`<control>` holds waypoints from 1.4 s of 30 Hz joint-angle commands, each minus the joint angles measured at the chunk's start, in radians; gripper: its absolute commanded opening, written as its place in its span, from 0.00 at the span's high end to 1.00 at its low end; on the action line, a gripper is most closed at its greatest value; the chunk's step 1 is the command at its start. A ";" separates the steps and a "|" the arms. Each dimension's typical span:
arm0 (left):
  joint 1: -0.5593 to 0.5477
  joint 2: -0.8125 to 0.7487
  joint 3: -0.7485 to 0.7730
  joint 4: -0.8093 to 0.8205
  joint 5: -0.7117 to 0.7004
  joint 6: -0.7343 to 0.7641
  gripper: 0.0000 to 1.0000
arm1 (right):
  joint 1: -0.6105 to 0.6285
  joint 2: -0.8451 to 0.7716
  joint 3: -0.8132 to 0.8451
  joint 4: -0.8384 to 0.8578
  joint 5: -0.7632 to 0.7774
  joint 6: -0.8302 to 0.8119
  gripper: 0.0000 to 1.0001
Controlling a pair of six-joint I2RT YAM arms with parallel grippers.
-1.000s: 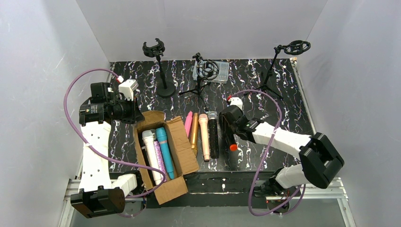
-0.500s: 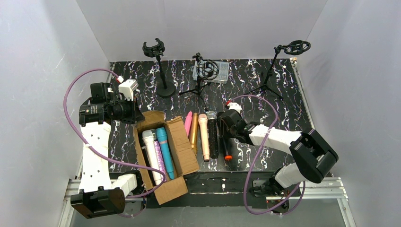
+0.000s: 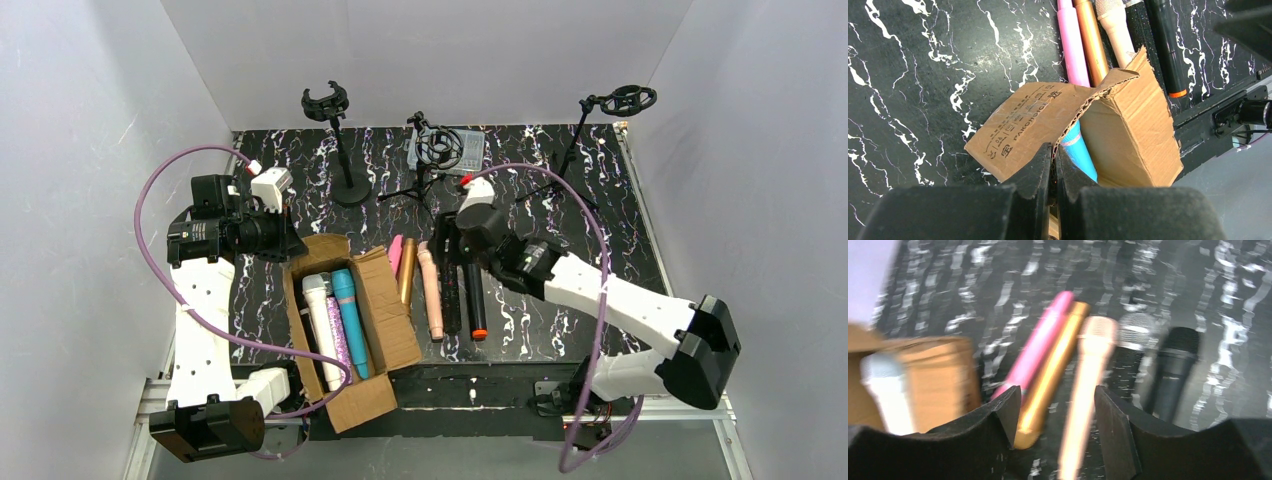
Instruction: Attach the microphones to the stand
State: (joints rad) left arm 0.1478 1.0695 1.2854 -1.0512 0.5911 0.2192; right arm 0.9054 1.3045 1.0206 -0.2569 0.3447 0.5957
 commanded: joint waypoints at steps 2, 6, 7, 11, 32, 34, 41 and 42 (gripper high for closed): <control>-0.002 -0.029 0.017 0.018 0.065 -0.027 1.00 | 0.267 0.004 0.118 0.024 0.112 -0.006 0.38; -0.001 -0.029 0.026 0.019 0.066 -0.032 1.00 | 0.438 0.104 0.183 0.096 0.113 -0.040 0.41; -0.002 -0.029 0.027 0.018 0.065 -0.033 1.00 | 0.470 0.146 0.207 0.110 0.106 -0.051 0.41; -0.001 -0.034 0.030 0.015 0.056 -0.037 1.00 | 0.543 0.284 0.286 0.136 0.067 -0.068 0.39; -0.001 -0.046 0.026 0.004 0.050 -0.023 1.00 | 0.569 0.709 0.596 0.094 0.089 -0.107 0.37; -0.002 -0.046 0.028 0.005 0.051 -0.022 1.00 | 0.569 0.734 0.613 0.075 0.090 -0.102 0.38; -0.001 -0.040 0.033 0.002 0.048 -0.014 1.00 | 0.569 0.736 0.627 0.041 0.094 -0.089 0.51; -0.001 -0.040 0.032 0.004 0.046 -0.011 1.00 | 0.569 0.717 0.624 0.046 0.100 -0.094 0.54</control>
State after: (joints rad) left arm 0.1482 1.0542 1.2854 -1.0557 0.5739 0.2104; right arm 1.4742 2.0380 1.6161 -0.1944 0.4286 0.5133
